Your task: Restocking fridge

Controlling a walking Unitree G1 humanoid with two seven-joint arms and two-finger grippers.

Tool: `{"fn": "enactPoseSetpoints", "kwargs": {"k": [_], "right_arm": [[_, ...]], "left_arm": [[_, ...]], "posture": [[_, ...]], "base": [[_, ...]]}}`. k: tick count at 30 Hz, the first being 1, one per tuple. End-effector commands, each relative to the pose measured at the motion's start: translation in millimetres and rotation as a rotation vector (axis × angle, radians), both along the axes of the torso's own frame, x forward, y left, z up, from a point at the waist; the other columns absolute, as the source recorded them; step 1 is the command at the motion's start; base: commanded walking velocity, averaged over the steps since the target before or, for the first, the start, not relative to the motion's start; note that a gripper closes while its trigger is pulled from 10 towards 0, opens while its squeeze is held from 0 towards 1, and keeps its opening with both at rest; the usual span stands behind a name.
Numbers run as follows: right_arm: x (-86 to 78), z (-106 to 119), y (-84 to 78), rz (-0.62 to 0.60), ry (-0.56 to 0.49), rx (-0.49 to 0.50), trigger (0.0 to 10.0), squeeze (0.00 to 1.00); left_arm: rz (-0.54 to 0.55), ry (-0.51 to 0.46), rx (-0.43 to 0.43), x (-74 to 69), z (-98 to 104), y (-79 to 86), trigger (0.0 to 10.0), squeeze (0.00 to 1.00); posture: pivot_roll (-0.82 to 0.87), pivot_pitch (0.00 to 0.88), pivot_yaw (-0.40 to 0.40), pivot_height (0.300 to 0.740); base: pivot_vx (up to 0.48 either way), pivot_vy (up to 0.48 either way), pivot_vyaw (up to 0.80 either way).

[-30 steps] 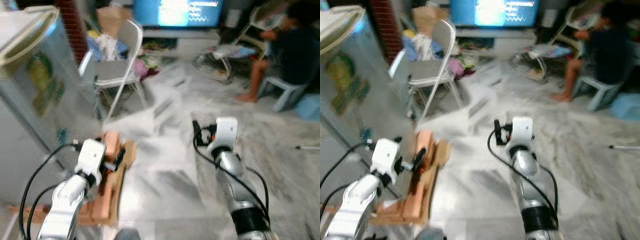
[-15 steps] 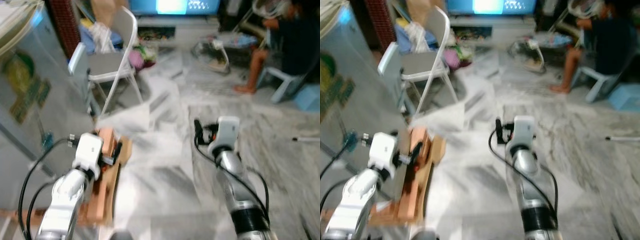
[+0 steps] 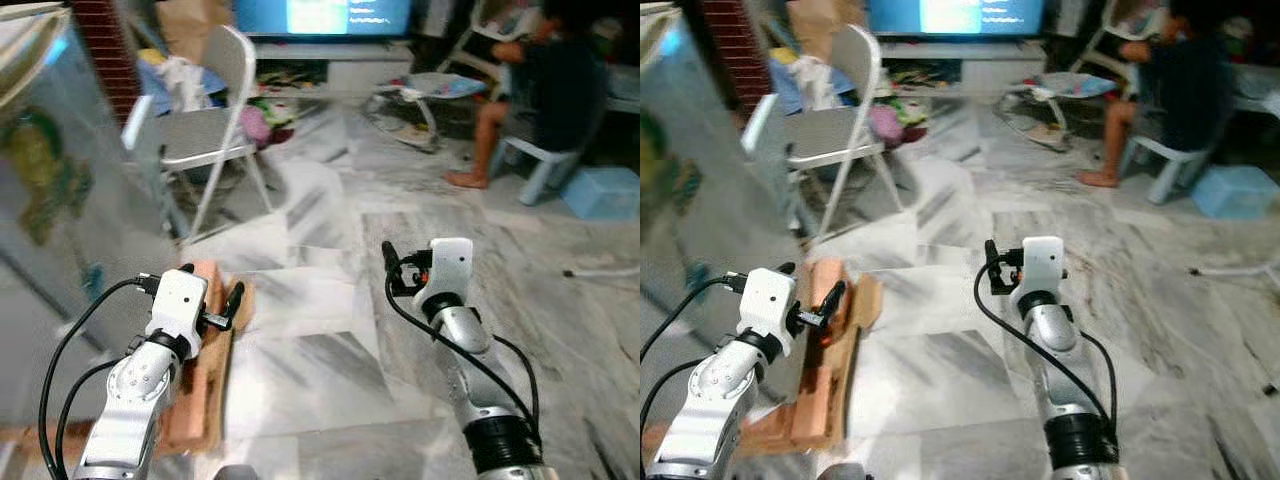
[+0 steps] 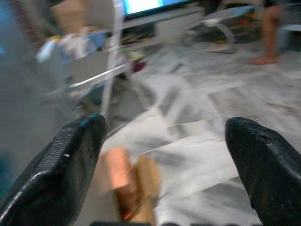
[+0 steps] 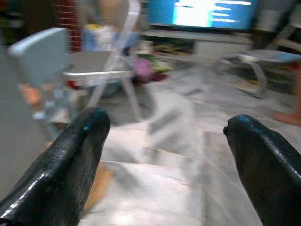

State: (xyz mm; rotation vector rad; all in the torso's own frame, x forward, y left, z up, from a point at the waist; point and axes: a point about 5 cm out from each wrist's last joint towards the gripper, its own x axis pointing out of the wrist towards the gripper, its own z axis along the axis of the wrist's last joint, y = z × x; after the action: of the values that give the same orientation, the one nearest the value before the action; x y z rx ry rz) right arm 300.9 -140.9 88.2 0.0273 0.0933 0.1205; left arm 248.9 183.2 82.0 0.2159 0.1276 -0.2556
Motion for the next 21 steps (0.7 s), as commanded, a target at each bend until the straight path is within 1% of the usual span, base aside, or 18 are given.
{"fn": "enactPoseSetpoints", "kwargs": {"k": [1, 3, 4, 14, 16, 21], "right_arm": [[2.1, 7.4, 7.8, 0.023, -0.027, 0.007, 10.0, 0.00], [2.5, 6.9, 7.1, 0.019, -0.023, 0.006, 10.0, 0.00], [2.6, 6.5, 6.6, 0.018, -0.020, 0.004, 10.0, 0.00], [2.3, 3.5, 5.4, 0.003, -0.001, 0.004, 10.0, 0.00], [2.4, 3.2, 4.6, -0.008, 0.002, -0.005, 10.0, 0.00], [1.4, 2.0, 2.7, -0.022, 0.026, -0.006, 10.0, 0.00]], "left_arm": [[0.005, 0.002, 0.007, -0.8, -0.9, 1.3, 10.0, 0.00], [0.003, 0.007, -0.009, -1.5, -1.1, 0.0, 10.0, 0.00], [-0.003, 0.006, -0.010, -2.0, -1.0, -0.9, 10.0, 0.00], [-0.018, 0.011, -0.024, -5.4, -0.1, -0.2, 10.0, 0.00], [-0.030, 0.016, -0.039, -5.1, 0.6, 0.1, 10.0, 0.00], [0.006, -0.015, -0.027, 3.8, 5.0, 7.6, 10.0, 0.00]], "posture": [[0.16, 0.000, -0.045, 0.740], [0.16, 0.000, -0.046, 0.740], [0.16, 0.000, -0.047, 0.740], [0.16, 0.000, -0.053, 0.740], [0.16, 0.000, -0.055, 0.740], [0.17, 0.000, -0.067, 0.740]], "base": [[0.000, 0.480, 0.75], [0.000, 0.356, 0.72], [0.000, 0.000, 0.46], [0.000, 0.000, 0.00], [0.000, 0.000, 0.00], [0.000, 0.000, 0.00]]}}
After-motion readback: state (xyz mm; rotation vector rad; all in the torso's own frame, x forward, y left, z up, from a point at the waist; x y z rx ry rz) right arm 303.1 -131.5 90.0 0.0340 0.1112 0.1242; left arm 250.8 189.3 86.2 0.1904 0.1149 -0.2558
